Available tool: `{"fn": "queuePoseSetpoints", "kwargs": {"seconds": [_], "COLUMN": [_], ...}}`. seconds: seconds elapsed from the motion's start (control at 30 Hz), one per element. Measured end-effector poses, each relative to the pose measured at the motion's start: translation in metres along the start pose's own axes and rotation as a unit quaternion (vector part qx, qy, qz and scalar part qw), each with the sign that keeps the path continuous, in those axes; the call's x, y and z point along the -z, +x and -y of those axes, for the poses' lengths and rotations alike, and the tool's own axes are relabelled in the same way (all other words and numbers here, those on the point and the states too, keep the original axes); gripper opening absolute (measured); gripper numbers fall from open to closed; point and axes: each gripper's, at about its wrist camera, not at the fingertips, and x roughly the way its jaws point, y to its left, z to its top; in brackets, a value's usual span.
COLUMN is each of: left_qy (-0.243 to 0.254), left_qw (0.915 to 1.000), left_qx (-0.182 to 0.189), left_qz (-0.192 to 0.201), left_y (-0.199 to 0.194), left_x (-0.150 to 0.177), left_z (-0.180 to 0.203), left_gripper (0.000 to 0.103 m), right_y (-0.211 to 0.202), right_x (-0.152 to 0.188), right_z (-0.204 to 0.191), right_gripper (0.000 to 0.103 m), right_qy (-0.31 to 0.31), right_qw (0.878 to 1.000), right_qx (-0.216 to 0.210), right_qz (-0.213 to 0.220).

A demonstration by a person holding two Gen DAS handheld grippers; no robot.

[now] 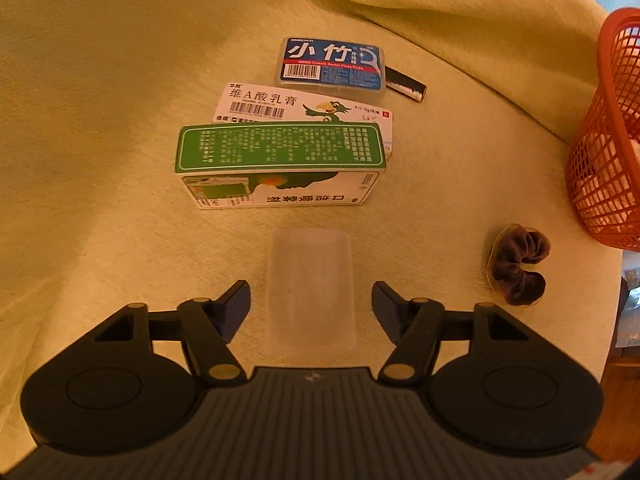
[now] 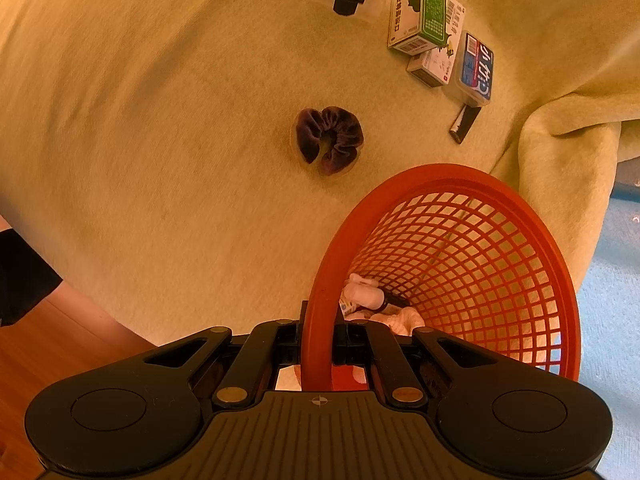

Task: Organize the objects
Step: 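Close the left tool around the clear plastic cup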

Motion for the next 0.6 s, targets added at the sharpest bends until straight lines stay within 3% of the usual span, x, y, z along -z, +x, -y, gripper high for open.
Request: {"fn": "queuePoseSetpoints", "kwargs": {"seconds": [0.13, 0.6], "left_qy": [0.006, 0.007], "left_qw": [1.0000, 0.9995], "left_qx": [-0.003, 0.012], "left_qz": [-0.006, -0.027], "left_y": [0.006, 0.006], "left_x": [-0.001, -0.003], "left_z": [0.001, 0.002], "left_gripper": [0.050, 0.045], "right_y": [0.000, 0.001], "right_x": [0.000, -0.002], "right_z": [0.000, 0.001], "right_gripper": [0.003, 0.003], "right_qy": [0.000, -0.006], "right_qw": [1.000, 1.000], "right_qx": [0.000, -0.001], "right_qz": [0.000, -0.002]}}
